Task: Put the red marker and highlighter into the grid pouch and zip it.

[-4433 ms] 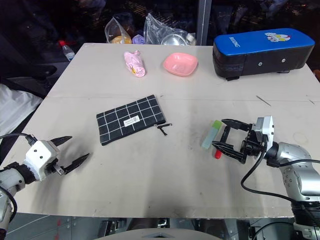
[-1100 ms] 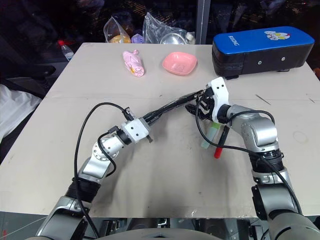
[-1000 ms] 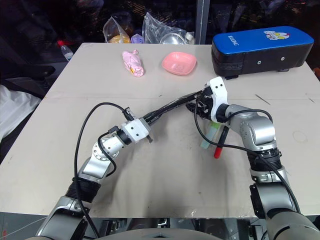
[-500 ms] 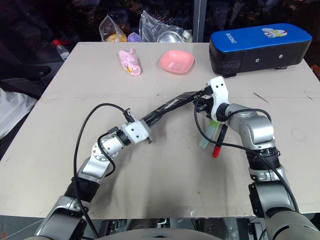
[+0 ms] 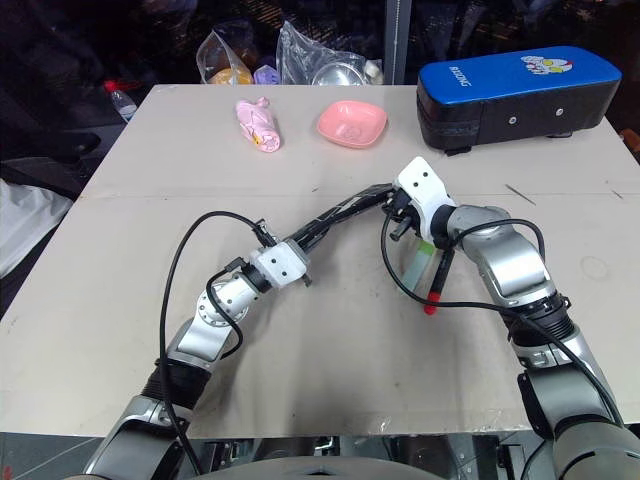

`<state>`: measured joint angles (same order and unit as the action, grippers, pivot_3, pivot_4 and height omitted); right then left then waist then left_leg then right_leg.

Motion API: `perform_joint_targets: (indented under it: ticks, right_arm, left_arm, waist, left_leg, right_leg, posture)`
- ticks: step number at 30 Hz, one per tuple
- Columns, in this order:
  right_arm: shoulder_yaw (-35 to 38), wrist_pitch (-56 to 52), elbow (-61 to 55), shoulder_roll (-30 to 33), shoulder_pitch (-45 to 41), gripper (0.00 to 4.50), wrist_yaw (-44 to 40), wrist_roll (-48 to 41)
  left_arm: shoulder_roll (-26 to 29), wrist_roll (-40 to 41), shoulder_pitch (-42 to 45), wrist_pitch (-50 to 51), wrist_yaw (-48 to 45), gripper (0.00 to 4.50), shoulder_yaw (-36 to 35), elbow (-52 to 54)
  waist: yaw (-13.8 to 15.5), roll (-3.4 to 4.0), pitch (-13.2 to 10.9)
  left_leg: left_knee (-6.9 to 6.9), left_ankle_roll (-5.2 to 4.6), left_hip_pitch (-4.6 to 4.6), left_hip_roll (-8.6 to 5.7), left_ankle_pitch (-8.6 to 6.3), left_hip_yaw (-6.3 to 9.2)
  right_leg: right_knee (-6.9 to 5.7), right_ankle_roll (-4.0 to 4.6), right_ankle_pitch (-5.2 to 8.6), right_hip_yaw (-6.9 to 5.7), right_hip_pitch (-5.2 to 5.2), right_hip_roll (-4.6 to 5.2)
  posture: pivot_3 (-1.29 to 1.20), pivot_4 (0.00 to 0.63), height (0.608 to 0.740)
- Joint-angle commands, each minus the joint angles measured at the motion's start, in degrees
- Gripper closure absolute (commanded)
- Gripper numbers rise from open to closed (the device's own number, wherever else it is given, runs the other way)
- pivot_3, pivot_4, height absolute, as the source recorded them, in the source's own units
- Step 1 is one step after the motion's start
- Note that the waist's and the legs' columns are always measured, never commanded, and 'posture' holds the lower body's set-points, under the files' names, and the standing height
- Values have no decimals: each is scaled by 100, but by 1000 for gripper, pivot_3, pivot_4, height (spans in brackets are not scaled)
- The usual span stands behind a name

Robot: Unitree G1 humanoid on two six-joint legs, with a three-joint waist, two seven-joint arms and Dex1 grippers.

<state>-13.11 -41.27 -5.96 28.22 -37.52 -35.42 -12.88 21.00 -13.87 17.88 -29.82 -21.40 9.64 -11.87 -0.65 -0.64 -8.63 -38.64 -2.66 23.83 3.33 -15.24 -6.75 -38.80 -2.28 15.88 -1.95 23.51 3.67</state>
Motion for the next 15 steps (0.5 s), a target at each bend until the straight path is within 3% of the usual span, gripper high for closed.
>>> perform_joint_targets:
  ticks: [1, 15]
  right_arm:
    - [-111, 224, -405, -4, -67, 4481, -215, 65]
    - [-340, 575, -568, 238, -52, 4481, -849, 394]
  left_arm:
    - [-93, -80, -13, 78, 125, 4500, 68, 265]
    - [-58, -198, -103, 111, 142, 4500, 165, 279]
  waist:
    - [0, 0, 0]
    - [1, 0, 0]
  left_leg:
    - [0, 0, 0, 0, 0, 0]
    - [-3, 0, 0, 0, 0, 1]
  right_leg:
    - [0, 0, 0, 0, 0, 0]
    - [-1, 0, 0, 0, 0, 0]
  posture:
    - [0, 150, 740]
    - [0, 150, 740]
